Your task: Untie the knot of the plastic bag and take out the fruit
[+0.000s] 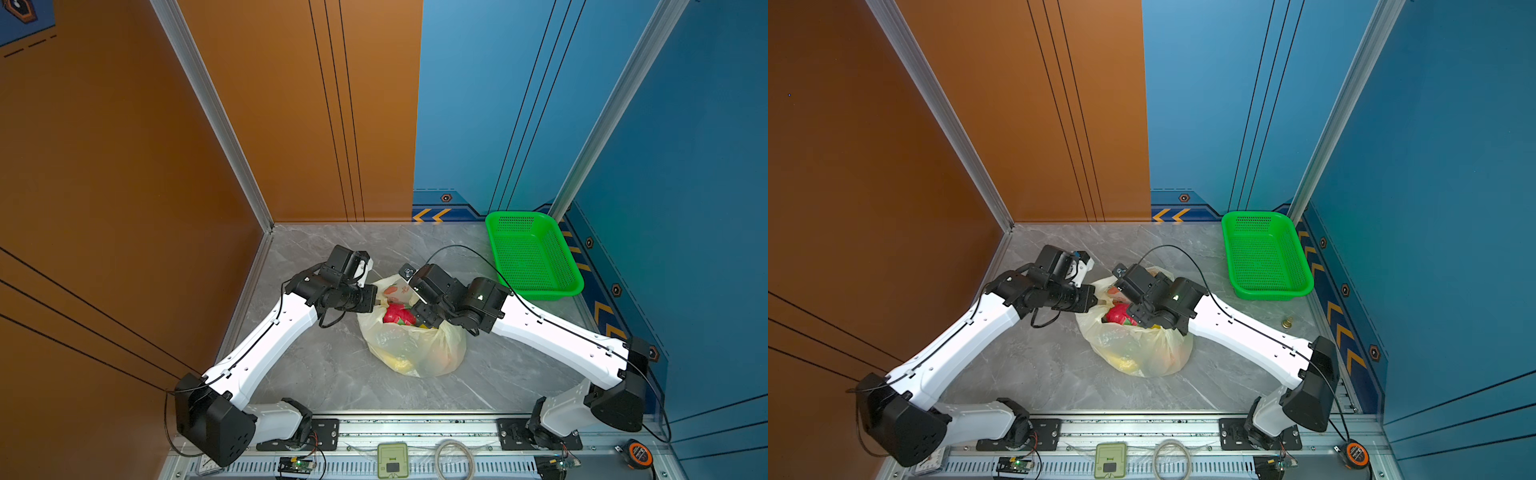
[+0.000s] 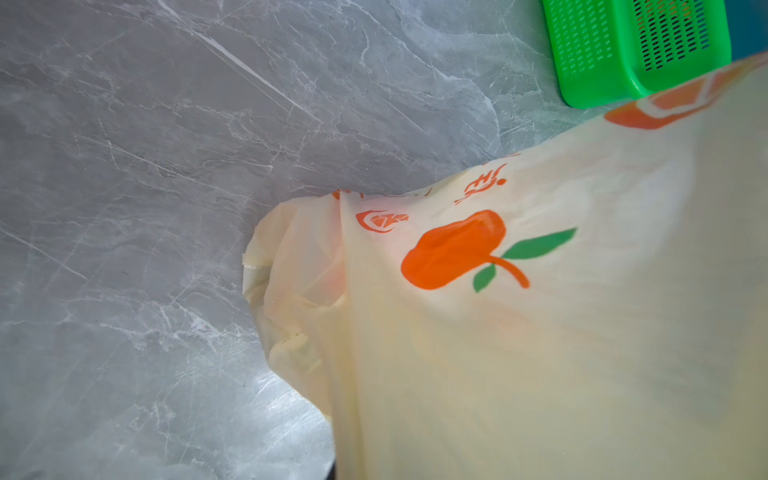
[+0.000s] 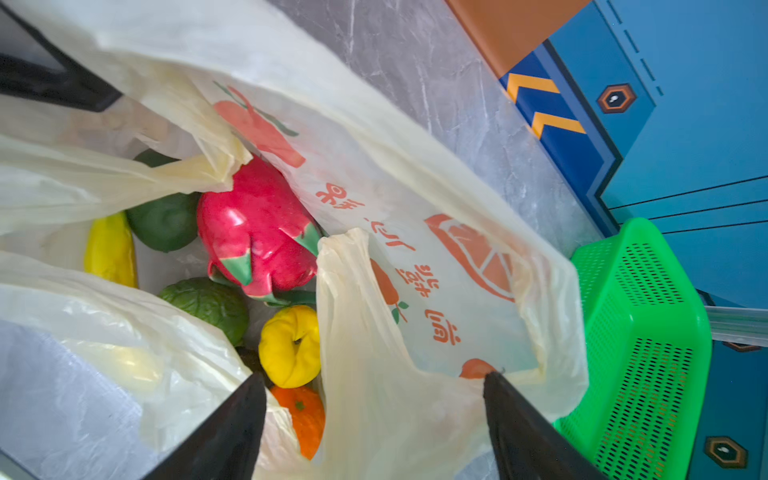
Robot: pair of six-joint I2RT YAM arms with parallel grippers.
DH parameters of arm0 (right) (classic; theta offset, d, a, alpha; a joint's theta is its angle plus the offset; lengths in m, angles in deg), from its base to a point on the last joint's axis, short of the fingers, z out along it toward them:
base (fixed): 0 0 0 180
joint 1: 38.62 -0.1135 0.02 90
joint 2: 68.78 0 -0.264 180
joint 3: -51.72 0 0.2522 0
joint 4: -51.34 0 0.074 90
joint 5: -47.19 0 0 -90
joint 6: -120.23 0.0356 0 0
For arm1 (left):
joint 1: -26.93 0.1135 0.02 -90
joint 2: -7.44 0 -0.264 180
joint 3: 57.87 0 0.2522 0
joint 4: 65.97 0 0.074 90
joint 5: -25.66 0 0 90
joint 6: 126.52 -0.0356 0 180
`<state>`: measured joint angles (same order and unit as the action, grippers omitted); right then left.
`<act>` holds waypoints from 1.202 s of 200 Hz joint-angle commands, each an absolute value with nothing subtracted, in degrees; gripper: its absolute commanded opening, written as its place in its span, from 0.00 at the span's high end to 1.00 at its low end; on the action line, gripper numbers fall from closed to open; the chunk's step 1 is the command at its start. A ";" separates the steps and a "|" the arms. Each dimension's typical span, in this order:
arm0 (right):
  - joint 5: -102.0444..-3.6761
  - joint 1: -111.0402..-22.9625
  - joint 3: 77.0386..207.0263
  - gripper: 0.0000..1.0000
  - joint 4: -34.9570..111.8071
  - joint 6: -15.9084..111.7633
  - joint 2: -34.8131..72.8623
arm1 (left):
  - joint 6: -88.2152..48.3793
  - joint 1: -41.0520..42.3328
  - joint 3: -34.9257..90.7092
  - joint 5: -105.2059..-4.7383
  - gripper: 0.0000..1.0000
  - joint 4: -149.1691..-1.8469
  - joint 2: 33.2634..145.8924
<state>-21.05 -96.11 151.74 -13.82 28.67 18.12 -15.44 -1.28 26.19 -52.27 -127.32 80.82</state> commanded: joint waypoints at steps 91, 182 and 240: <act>-6.51 -98.89 141.29 0.00 -0.42 10.69 23.71 | -13.94 -1.97 26.14 -50.60 1.00 -127.69 78.06; 9.18 -99.70 138.03 0.24 2.51 -1.43 28.92 | -13.46 -1.75 25.46 -51.88 1.00 -127.67 76.80; 5.56 -99.86 140.78 1.00 3.39 4.00 22.29 | -13.45 -1.92 25.15 -52.38 1.00 -127.63 77.48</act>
